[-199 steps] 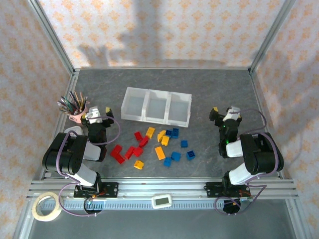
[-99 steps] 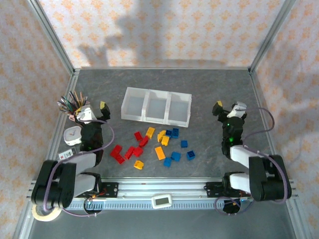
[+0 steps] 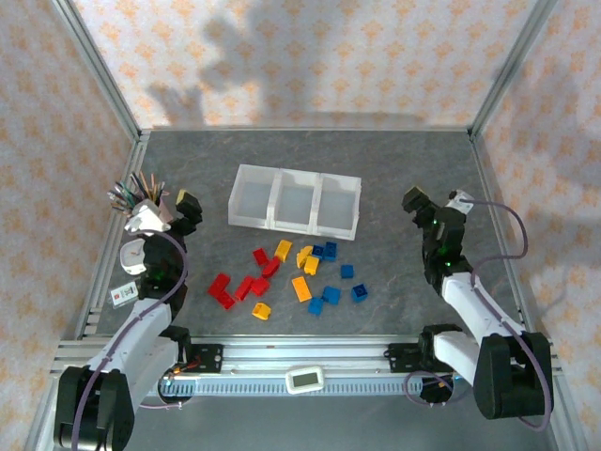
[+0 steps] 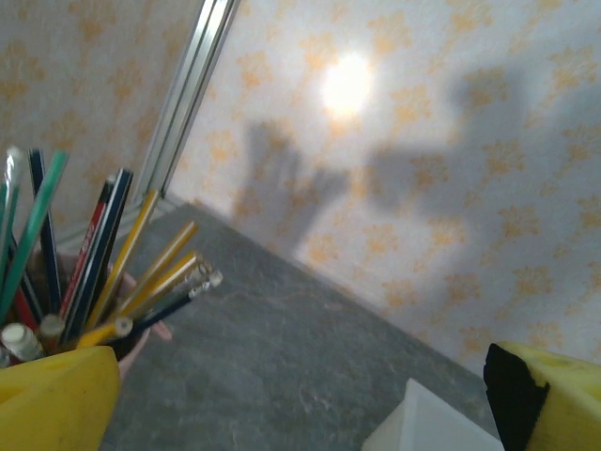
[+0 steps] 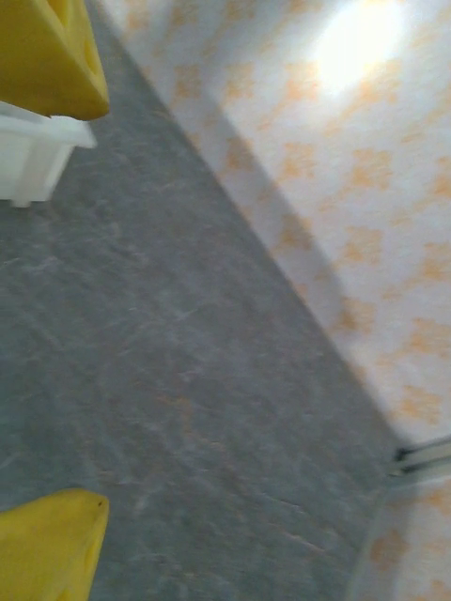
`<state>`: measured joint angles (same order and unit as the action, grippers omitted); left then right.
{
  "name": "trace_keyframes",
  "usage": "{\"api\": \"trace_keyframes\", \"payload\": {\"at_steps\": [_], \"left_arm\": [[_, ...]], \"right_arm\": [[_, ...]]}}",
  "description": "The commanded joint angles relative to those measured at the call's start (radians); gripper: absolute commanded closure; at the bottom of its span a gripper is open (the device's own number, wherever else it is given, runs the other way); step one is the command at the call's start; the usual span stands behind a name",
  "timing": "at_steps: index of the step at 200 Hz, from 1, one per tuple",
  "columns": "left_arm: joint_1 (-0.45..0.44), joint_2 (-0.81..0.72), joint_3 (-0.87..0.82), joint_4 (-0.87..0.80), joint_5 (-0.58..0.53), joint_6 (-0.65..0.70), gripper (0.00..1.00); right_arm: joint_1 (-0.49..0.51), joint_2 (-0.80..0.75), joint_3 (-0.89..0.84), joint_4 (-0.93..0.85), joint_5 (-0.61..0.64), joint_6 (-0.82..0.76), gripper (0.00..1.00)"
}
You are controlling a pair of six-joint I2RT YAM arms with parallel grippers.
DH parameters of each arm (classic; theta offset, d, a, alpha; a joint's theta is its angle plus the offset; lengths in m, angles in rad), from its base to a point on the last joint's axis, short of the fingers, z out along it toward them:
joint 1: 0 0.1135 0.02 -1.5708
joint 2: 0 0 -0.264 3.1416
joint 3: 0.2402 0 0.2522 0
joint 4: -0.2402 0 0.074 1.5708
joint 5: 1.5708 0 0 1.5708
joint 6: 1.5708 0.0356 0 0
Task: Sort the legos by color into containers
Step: Pick up the lego from the center of the table.
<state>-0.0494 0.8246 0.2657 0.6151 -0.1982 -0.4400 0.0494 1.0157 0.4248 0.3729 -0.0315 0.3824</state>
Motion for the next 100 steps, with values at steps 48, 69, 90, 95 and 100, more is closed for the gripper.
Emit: {"api": "trace_keyframes", "payload": {"at_steps": [48,69,90,95,100], "left_arm": [[-0.046,0.036,0.186,-0.521,0.292,-0.228,0.01],[-0.151,0.066,0.230,-0.631,0.274,-0.236,0.01],[-0.246,0.118,0.280,-0.729,0.266,-0.247,0.01],[-0.266,0.130,0.289,-0.748,0.259,-0.251,0.01],[-0.287,0.141,0.296,-0.764,0.253,-0.257,0.01]], "right_arm": [[0.090,0.041,0.126,-0.305,-0.163,-0.015,0.00],[0.138,0.028,0.130,-0.356,-0.173,-0.021,0.00],[0.200,0.012,0.111,-0.362,-0.193,-0.013,0.00],[0.217,0.011,0.111,-0.368,-0.190,-0.013,0.00],[0.237,0.013,0.111,-0.373,-0.187,-0.012,0.00]]}}
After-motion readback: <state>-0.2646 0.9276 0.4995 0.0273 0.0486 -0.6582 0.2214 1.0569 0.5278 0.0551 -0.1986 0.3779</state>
